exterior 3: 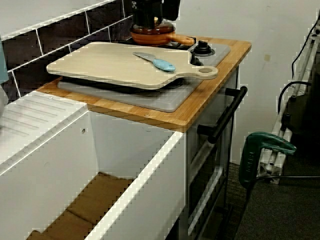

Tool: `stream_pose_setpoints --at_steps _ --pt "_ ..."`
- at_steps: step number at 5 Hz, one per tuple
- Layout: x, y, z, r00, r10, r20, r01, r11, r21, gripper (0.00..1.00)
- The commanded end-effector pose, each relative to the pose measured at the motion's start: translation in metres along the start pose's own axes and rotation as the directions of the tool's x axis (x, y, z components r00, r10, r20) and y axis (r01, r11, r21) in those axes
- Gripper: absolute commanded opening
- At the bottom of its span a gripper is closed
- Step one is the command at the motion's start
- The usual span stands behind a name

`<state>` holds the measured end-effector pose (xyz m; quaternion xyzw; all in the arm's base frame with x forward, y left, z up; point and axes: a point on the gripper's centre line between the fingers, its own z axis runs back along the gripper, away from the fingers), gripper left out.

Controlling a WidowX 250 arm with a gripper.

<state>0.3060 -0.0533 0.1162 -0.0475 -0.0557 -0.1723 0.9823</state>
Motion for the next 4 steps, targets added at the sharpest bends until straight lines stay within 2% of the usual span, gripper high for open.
stream_pose_setpoints --at_steps 1,2,4 --pt "0.008 -0.051 0.002 0.998 -0.032 0.046 0.033 0.999 -0.014 1.00" --pt "0.010 -0.068 -0.009 0.999 -0.025 0.031 0.024 1.000 0.017 1.00" --pt "0.011 -0.072 -0.018 1.000 -0.012 0.021 0.011 0.999 0.046 1.00"
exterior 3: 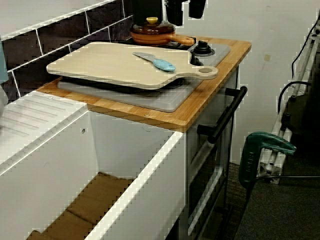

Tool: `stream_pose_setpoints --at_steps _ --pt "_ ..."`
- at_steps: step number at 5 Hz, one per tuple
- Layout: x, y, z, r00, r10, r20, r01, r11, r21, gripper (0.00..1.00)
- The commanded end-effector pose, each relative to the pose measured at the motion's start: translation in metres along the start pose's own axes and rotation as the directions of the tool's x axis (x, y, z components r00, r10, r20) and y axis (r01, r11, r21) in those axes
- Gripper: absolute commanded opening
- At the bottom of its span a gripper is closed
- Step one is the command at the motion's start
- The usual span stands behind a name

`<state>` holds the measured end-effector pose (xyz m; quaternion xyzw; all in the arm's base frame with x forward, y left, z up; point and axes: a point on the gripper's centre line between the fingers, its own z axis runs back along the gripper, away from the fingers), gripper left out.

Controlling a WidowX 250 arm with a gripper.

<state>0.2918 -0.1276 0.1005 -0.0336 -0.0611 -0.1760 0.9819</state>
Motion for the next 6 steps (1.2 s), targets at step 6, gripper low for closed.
stream_pose_setpoints --at_steps 6 --pt "-0.012 0.014 0.010 1.000 0.006 0.007 -0.006 1.000 -0.005 1.00"
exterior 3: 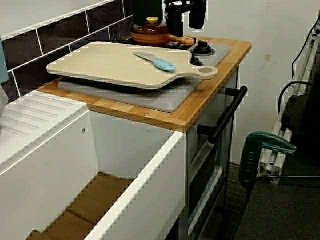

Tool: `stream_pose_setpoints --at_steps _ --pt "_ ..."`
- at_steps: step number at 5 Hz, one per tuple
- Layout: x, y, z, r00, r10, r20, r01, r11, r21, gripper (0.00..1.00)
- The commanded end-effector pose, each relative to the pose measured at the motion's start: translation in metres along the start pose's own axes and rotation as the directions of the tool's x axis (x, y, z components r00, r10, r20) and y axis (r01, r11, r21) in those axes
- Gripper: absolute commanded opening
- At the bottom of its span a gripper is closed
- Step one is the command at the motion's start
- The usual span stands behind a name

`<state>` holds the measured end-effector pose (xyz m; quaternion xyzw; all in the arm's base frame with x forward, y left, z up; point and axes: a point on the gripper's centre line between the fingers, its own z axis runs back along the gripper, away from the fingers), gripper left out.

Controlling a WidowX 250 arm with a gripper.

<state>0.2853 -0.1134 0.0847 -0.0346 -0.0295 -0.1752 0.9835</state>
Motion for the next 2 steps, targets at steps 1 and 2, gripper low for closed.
stream_pose_setpoints --at_steps 1,2 --pt "-0.0038 0.0035 0.0258 0.997 0.000 0.072 0.000 1.000 0.001 1.00" --pt "-0.0062 0.0027 0.0238 0.997 -0.002 0.071 0.001 1.000 0.009 1.00"
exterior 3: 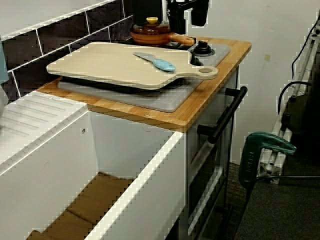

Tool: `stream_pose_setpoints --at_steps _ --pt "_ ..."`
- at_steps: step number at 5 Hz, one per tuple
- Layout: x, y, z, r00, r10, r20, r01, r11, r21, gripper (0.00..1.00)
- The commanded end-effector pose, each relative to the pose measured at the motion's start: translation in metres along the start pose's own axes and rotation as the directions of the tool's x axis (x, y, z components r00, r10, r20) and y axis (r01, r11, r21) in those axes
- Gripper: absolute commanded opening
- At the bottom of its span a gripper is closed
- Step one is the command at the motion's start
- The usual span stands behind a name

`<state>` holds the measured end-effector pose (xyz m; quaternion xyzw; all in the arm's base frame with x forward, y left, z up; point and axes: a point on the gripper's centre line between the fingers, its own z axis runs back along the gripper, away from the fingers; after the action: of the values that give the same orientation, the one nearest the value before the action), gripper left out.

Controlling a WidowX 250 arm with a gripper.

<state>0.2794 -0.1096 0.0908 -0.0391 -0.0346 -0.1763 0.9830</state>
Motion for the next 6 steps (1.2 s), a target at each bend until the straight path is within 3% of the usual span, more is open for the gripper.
stream_pose_setpoints --at_steps 1,4,6 --pt "-0.001 0.001 0.013 0.998 -0.001 0.055 -0.001 1.000 0.028 1.00" --pt "0.001 0.002 0.011 0.998 0.002 0.059 -0.003 1.000 0.030 1.00" --pt "0.009 0.000 0.002 0.998 0.018 0.064 -0.022 0.998 0.059 1.00"
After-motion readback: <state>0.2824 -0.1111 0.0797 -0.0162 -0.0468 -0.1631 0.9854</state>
